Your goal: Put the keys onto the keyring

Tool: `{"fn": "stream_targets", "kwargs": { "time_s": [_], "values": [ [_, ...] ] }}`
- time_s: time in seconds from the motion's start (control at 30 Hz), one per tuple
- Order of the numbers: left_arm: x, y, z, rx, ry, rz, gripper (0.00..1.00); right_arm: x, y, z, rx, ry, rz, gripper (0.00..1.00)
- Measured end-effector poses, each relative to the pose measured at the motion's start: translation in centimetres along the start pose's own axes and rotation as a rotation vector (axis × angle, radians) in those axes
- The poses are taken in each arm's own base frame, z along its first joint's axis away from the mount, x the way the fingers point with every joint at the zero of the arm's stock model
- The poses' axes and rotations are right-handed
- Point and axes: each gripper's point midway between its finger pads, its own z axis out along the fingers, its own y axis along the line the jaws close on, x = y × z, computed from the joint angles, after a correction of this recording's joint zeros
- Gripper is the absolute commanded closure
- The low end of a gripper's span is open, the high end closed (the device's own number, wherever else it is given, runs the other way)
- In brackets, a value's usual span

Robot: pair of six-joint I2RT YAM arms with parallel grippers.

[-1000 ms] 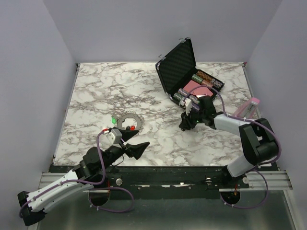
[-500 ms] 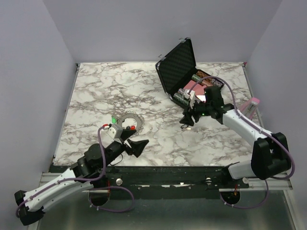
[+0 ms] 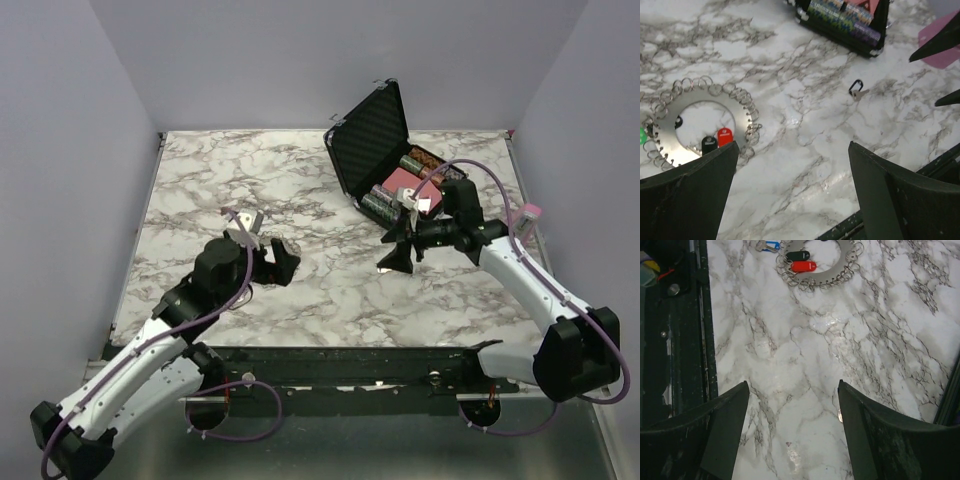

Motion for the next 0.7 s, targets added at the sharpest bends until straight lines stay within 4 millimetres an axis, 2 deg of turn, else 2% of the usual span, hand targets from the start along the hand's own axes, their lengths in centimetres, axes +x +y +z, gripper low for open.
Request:
{"fn": "stream_targets", "kwargs": {
  "time_s": [0.17,0.33,0.5,0.7],
  "values": [
    [0.4,1.4,1.7,-0.080,0.168,0.000,0.01,-0.4,0.9,-0.2,-0.029,-0.023,-0.011,0.19],
    [2.5,3.1,3.0,-0.143,0.294,-0.022,0.02,0.0,0.8,-0.2,-0.015,-0.011,-0.007,0.20],
    [4.5,3.6,4.1,-0.143,0.343,-0.087,0.05,0.0,0.8,-0.2,-0.015,-0.010,-0.004,0.19],
    [7.3,4.3,7.0,-0.204,0.429,-0.210,0.22,0.0,0.8,-0.2,-0.015,-0.009,0.000,0.19]
  ]
}}
